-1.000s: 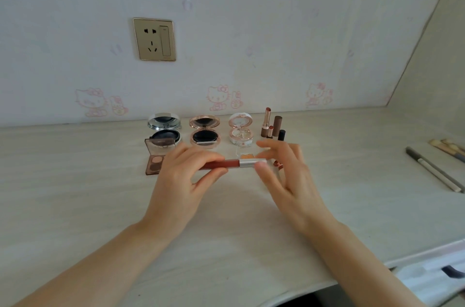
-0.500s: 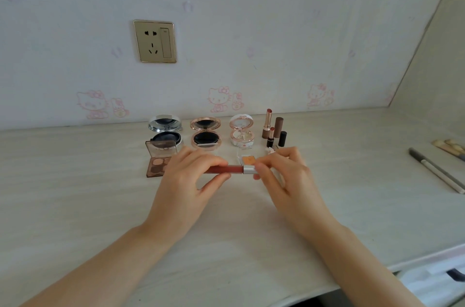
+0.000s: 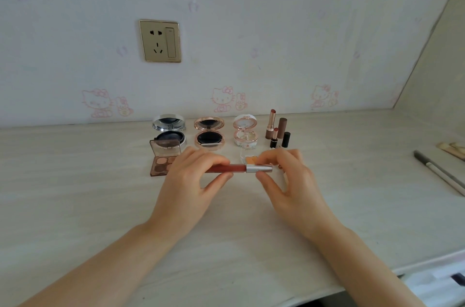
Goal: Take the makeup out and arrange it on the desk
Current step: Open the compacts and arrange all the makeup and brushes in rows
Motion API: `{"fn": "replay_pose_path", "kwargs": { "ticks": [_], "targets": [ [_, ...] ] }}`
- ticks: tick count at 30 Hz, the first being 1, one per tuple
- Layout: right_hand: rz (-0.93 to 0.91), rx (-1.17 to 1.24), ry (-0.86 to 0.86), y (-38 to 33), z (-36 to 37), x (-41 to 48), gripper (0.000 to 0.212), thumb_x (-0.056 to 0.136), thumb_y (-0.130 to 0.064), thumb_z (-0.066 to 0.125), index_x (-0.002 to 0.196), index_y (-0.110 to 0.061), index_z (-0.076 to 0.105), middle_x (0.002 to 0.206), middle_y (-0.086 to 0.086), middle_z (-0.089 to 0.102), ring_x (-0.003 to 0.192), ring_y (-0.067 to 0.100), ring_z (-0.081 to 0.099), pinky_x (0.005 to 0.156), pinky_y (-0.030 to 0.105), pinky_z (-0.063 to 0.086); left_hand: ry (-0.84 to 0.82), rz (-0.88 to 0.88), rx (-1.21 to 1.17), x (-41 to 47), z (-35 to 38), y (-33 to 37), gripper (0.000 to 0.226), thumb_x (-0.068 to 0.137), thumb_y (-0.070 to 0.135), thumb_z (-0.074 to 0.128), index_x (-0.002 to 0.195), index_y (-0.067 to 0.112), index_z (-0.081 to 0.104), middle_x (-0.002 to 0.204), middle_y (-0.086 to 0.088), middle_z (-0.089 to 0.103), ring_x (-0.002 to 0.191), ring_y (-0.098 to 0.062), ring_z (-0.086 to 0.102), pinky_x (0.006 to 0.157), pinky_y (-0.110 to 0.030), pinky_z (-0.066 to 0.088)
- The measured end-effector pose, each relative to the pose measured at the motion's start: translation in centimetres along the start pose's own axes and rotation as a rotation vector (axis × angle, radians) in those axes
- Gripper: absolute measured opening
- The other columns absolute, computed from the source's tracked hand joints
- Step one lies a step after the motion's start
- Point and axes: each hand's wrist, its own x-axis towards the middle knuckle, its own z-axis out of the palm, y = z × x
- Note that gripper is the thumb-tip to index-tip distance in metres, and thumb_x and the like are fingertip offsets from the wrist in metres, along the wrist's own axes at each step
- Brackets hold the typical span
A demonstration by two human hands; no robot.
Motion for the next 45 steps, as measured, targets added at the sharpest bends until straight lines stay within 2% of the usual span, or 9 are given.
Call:
{"fn": "replay_pose_path", "kwargs": {
  "ticks": [4, 6, 8, 16, 23, 26, 30, 33, 45],
  "targets": [
    [0.045, 0.028, -0.004, -0.2, -0.2, 0.1, 0.026, 0.088, -0.042, 0.059, 0.112, -0.033, 0.057, 0.104, -0.032, 0.048, 0.109, -0.001, 0.048, 0.089, 0.006, 0.034, 0.003, 0.002, -0.015, -0.1, 0.0, 0.1, 0.021, 0.083, 0.035, 0.064, 0.094, 0.017, 0.069, 0.091, 0.014, 0.063, 0.087, -0.015, 0.059, 0.08, -0.033, 0.047],
    [0.022, 0.003, 0.012, -0.5, -0.3, 0.2, 0.024, 0.092, -0.051, 0.046, 0.097, -0.034, 0.063, 0.097, -0.031, 0.053, 0.106, 0.002, 0.047, 0.081, 0.008, 0.035, -0.001, 0.005, -0.029, -0.1, 0.0, 0.1, 0.021, 0.083, 0.034, 0.064, 0.095, 0.017, 0.069, 0.091, 0.014, 0.063, 0.087, -0.015, 0.059, 0.079, -0.034, 0.047],
    [0.002, -0.01, 0.021, -0.6, -0.2, 0.2, 0.017, 0.095, -0.041, 0.048, 0.085, -0.035, 0.06, 0.091, -0.034, 0.053, 0.099, 0.003, 0.047, 0.076, 0.008, 0.034, -0.009, 0.006, -0.039, -0.1, 0.0, 0.1, 0.021, 0.084, 0.035, 0.064, 0.095, 0.018, 0.068, 0.091, 0.014, 0.063, 0.087, -0.014, 0.059, 0.078, -0.034, 0.048],
    [0.018, 0.04, 0.082, -0.2, -0.2, 0.3, 0.016, 0.09, -0.011, 0.061, 0.099, -0.024, 0.061, 0.096, -0.041, 0.049, 0.094, 0.005, 0.051, 0.08, 0.004, 0.034, -0.023, -0.035, -0.07, -0.1, 0.0, 0.2, 0.014, 0.085, 0.023, 0.069, 0.098, 0.019, 0.067, 0.089, 0.012, 0.062, 0.082, -0.012, 0.061, 0.074, -0.035, 0.051],
    [0.244, 0.411, 0.108, 0.0, -1.2, 0.9, 0.014, 0.089, -0.018, 0.059, 0.091, -0.031, 0.065, 0.08, -0.008, 0.055, 0.063, 0.01, 0.044, 0.057, 0.021, 0.035, -0.025, -0.036, -0.069, -0.3, -0.2, 1.2, 0.026, 0.081, 0.003, 0.072, 0.103, 0.015, 0.067, 0.094, 0.01, 0.065, 0.089, 0.0, 0.062, 0.084, -0.011, 0.046],
    [0.368, 0.553, 0.1, 0.1, -2.4, 1.5, 0.009, 0.09, -0.025, 0.061, 0.088, -0.02, 0.067, 0.07, 0.006, 0.053, 0.05, 0.013, 0.045, 0.048, 0.028, 0.036, -0.062, 0.005, -0.05, -0.4, -0.1, 1.6, 0.029, 0.083, 0.004, 0.071, 0.107, 0.018, 0.065, 0.095, 0.012, 0.064, 0.089, 0.0, 0.061, 0.081, -0.014, 0.047],
    [0.414, 0.487, 0.137, 0.6, -3.9, 2.1, 0.017, 0.091, -0.025, 0.059, 0.083, -0.012, 0.067, 0.076, -0.001, 0.062, 0.069, 0.004, 0.056, 0.066, 0.016, 0.045, -0.136, 0.117, -0.028, -0.4, 0.1, 2.2, 0.02, 0.089, 0.026, 0.059, 0.109, 0.024, 0.06, 0.093, 0.013, 0.059, 0.084, -0.004, 0.057, 0.073, -0.022, 0.048],
    [0.442, 0.493, 0.122, 1.1, -4.9, 2.3, 0.018, 0.091, -0.027, 0.059, 0.081, -0.014, 0.067, 0.069, -0.01, 0.063, 0.069, 0.001, 0.056, 0.074, 0.023, 0.046, -0.205, 0.237, 0.036, -0.5, 0.4, 2.7, 0.02, 0.091, 0.029, 0.056, 0.105, 0.018, 0.063, 0.087, 0.01, 0.058, 0.079, -0.008, 0.054, 0.069, -0.025, 0.046],
    [0.538, 0.531, 0.149, 3.9, -9.5, 3.6, 0.014, 0.087, -0.021, 0.066, 0.1, -0.02, 0.07, 0.08, -0.006, 0.071, 0.076, 0.011, 0.057, 0.068, 0.025, 0.045, -0.274, 0.292, -0.062, 1.5, 4.1, 6.8, 0.023, 0.094, 0.023, 0.055, 0.113, 0.019, 0.068, 0.095, 0.01, 0.058, 0.097, -0.013, 0.047, 0.088, -0.021, 0.039]
  ]
}}
